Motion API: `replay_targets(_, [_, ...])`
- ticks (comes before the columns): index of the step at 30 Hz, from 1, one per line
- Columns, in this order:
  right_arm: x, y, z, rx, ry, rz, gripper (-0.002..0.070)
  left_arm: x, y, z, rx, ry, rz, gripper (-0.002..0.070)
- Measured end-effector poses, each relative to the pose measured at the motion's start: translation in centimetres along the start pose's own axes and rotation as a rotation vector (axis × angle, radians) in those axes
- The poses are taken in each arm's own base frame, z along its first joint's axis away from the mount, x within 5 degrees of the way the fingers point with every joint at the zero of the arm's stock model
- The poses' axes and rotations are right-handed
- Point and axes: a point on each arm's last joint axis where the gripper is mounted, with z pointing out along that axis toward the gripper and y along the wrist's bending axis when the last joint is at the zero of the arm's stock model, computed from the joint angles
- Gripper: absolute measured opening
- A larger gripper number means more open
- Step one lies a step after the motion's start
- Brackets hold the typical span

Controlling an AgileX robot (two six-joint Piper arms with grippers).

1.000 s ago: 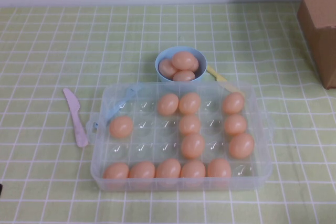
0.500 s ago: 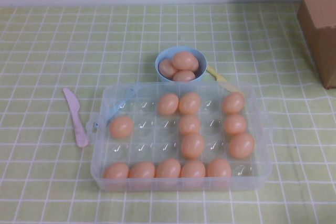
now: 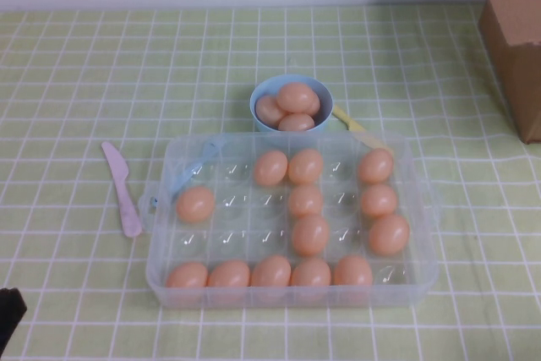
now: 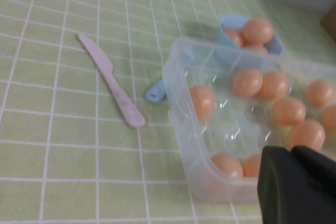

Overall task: Take an egg out of the egg box
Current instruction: Pick up the egg from the plastic box

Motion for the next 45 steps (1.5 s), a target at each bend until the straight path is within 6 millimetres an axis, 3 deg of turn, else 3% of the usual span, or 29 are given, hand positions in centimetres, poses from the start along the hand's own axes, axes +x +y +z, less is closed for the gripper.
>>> replay_targets(5, [0.0,0.0,0.0,0.0,0.0,0.0,-0.0019,-3.4,-1.6,0.8,-0.001,0.239,0.182,-0.0004])
replay_targets(11, [0.0,0.0,0.0,0.0,0.0,0.0,-0.0019,-6.5,-2.3,4.7,0.019,0.532,0.303,-0.0004])
replay_targets(16, [0.0,0.0,0.0,0.0,0.0,0.0,-0.0019,-8.5,-3.3,8.5,0.048,0.641,0.396,-0.0004])
replay_targets(23, [0.0,0.0,0.0,0.0,0.0,0.0,-0.0019,-9.6,-7.2,13.8,0.151,0.728,0.562,-0.0004])
replay_targets(29, [0.0,0.0,0.0,0.0,0.0,0.0,-0.0019,-8.6,-9.4,19.2,0.162,0.834,0.66,0.0001])
replay_targets(33, [0.0,0.0,0.0,0.0,0.0,0.0,-0.0019,-7.6,-10.3,22.7,0.139,0.914,0.709,0.0102])
replay_targets(39, [0.0,0.0,0.0,0.0,0.0,0.0,-0.0019,-6.4,-10.5,26.8,0.108,0.969,0.746,0.0425])
replay_targets(45, [0.0,0.0,0.0,0.0,0.0,0.0,-0.0019,-5.4,-9.7,29.9,0.072,1.0,0.766,0.0496])
